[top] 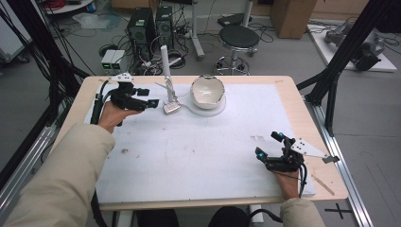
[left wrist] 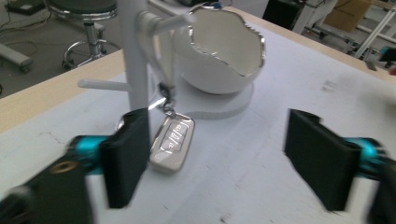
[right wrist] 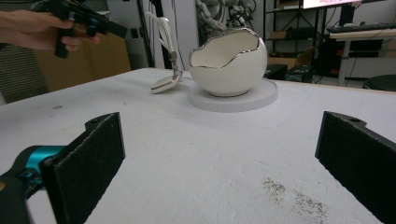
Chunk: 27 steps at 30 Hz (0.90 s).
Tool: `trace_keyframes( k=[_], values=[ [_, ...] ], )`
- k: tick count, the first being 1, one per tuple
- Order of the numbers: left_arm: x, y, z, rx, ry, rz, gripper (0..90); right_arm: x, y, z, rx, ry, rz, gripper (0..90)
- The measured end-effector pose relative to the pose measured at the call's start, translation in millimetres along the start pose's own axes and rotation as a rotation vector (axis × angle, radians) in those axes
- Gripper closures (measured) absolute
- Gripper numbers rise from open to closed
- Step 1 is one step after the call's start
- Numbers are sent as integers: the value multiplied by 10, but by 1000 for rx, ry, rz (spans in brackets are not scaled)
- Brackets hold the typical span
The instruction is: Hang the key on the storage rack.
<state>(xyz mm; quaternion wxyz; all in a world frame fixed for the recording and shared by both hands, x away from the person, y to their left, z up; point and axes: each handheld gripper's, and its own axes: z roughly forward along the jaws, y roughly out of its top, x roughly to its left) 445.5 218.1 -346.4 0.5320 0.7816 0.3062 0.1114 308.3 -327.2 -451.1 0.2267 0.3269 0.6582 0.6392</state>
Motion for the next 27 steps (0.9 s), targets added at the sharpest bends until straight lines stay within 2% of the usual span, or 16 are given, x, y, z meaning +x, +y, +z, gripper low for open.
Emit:
trace_keyframes(
  k=[1,3,4,6,12,13,15,20,22,27],
  values=[
    [-86,-40,-83,-5,10,34,118,-1,-1,0,0,0,-2,5],
    [-199,-122,-208,-20,19,74,17,1,0,0,0,0,-1,5],
    [-249,-179,-284,-35,11,89,17,4,-2,-1,0,1,-6,5],
    [-315,-309,-426,-64,21,110,17,6,-1,2,-2,-6,-17,5],
    [-399,-697,-738,-147,113,104,17,5,-1,-3,1,0,-5,5],
    [-411,-735,-762,-149,122,104,17,6,-2,-2,1,-2,-10,5],
    [-449,-862,-840,-190,141,97,17,8,-2,-1,0,-5,-11,5],
    [-567,-1165,-956,-251,167,103,17,20,-4,5,0,3,-42,5],
    [-604,-1268,-985,-277,178,111,17,33,-4,3,4,3,-40,5],
    [-666,-1501,-1029,-357,192,93,17,31,-5,3,5,4,-36,5]
  ],
)
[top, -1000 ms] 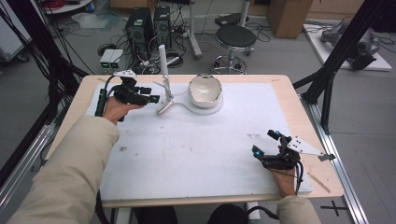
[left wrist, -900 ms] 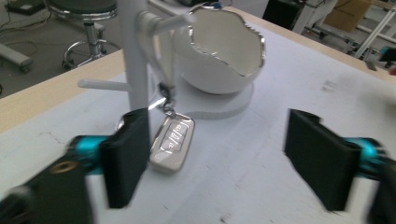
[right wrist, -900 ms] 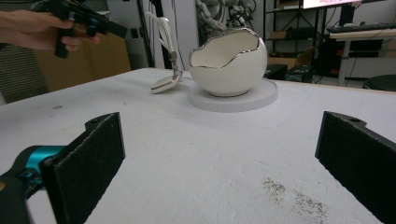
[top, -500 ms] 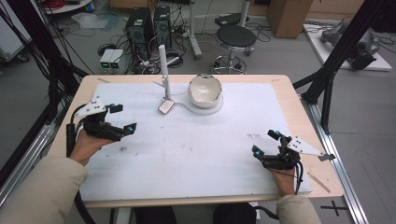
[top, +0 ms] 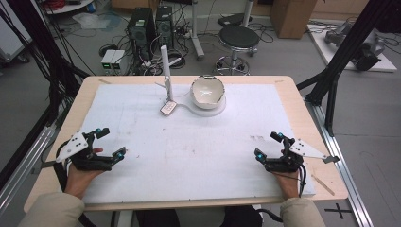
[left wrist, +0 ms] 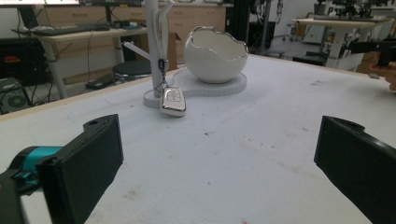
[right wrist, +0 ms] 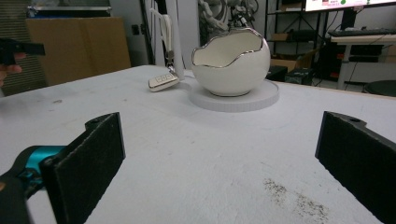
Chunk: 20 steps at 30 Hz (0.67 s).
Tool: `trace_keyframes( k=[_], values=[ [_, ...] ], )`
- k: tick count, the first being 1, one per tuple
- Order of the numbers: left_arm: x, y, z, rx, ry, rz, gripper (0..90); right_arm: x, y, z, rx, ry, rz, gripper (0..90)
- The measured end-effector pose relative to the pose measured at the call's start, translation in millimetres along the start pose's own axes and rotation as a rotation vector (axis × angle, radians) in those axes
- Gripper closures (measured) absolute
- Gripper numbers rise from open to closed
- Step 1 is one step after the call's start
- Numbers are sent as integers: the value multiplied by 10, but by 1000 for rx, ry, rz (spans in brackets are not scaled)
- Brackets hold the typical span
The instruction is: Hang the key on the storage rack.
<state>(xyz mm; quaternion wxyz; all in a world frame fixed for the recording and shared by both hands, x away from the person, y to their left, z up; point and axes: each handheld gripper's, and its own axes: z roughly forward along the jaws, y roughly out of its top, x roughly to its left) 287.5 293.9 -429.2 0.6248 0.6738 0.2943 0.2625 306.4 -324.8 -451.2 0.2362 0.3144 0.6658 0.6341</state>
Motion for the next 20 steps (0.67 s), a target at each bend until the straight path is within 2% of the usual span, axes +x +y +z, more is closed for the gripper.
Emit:
trace_keyframes(
  k=[5,12,17,20],
  values=[
    [-27,-158,-92,-27,33,-23,17,6,0,2,2,-4,-10,5],
    [-38,-233,-145,-49,70,-29,17,10,0,4,1,-4,-13,5],
    [-77,-250,-168,-75,101,3,17,7,-1,5,-2,-5,-25,5],
    [-89,-255,-177,-87,111,7,17,18,-2,0,0,-7,-15,5]
  ],
)
